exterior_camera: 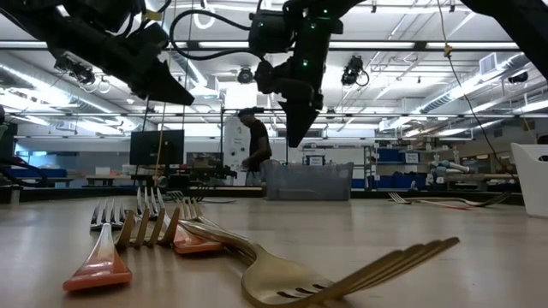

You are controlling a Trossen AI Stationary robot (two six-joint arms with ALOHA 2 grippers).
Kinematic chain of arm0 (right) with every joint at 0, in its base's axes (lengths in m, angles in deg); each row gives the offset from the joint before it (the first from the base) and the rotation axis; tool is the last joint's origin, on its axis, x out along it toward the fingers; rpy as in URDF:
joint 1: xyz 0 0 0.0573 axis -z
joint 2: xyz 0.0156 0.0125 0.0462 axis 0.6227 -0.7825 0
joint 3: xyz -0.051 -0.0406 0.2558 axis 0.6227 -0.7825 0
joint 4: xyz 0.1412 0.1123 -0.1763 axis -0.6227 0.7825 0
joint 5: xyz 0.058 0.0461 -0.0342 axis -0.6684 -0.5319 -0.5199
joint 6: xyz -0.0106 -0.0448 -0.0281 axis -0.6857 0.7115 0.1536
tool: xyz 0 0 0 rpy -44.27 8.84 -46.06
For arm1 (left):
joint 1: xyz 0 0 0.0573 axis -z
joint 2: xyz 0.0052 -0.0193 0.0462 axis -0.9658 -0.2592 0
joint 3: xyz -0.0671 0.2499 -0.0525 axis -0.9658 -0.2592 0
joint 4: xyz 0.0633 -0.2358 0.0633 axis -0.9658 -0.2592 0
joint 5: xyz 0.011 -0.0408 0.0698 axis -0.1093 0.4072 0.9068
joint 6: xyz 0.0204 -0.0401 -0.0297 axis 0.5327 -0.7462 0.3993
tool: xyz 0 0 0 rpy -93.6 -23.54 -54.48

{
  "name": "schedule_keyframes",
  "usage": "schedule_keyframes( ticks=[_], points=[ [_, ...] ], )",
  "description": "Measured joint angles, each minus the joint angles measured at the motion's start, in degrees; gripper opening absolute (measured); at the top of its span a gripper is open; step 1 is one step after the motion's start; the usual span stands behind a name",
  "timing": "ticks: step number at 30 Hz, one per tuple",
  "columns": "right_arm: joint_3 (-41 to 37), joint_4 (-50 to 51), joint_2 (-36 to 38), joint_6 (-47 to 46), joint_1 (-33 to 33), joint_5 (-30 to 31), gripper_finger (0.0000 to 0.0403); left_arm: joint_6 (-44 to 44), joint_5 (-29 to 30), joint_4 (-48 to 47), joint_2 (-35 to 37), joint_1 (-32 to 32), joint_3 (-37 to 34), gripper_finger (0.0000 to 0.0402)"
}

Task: Sort silverware by color (type)
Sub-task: Put the orange fork into the black bin

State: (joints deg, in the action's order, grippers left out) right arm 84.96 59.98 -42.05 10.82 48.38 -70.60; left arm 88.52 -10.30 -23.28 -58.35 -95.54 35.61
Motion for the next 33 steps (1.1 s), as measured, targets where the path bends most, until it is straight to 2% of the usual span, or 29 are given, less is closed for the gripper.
schedule_keyframes(
  ticks=[13,23,29,33],
  points=[
    [-7.2,0.8,2.3,-7.7,-2.4,-0.5,0.0124,0.8,-0.1,0.2,0.0,-1.5,0.0,0.0151],
    [-18.5,-2.9,8.8,-15.7,-2.3,-2.6,0.0124,0.7,-0.1,0.6,0.0,-1.5,0.0,0.0151],
    [-24.1,-3.0,10.7,-21.9,-1.4,-2.7,0.0124,0.7,-0.1,1.1,0.0,-1.5,0.0,0.0151],
    [-26.5,-3.0,10.7,-22.7,-0.6,-2.8,0.0124,0.5,-0.1,1.1,0.0,-1.5,0.0,0.0151]
  ],
)
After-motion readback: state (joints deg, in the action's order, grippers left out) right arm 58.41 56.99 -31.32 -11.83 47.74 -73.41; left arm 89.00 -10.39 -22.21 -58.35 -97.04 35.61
